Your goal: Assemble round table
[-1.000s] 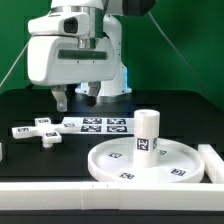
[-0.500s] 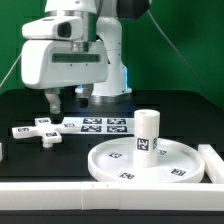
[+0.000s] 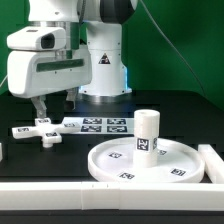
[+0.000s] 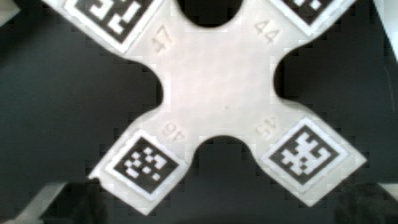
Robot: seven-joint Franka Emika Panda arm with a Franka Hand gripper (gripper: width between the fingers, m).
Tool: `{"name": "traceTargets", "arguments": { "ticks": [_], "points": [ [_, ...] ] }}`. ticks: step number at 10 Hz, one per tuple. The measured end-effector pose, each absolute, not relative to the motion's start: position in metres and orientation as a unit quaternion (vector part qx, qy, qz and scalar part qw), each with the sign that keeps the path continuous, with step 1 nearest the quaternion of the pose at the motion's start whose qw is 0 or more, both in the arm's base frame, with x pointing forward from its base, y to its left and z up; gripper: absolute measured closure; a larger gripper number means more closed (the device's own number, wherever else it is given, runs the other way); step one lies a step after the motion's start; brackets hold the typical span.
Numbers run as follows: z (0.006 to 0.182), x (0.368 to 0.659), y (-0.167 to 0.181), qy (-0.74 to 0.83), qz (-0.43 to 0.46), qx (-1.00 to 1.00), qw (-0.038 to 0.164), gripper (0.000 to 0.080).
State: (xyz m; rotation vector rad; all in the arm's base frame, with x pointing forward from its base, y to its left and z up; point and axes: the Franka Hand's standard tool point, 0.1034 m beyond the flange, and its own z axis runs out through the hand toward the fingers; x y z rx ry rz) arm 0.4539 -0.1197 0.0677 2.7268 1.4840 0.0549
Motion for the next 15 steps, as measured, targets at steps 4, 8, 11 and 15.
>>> {"name": "traceTargets", "arguments": {
  "ticks": [4,8,11,15],
  "points": [
    [0.057,0.448,-0.130,0.528,0.004,0.849,0.018,0.0150],
    [0.041,0.435,-0.139,0.551,-0.011,0.835,0.007,0.0150],
    [0.036,0.434,-0.138,0.547,-0.013,0.837,0.005,0.0150],
    [0.033,0.437,-0.139,0.547,-0.014,0.837,0.005,0.0150]
  ]
}}
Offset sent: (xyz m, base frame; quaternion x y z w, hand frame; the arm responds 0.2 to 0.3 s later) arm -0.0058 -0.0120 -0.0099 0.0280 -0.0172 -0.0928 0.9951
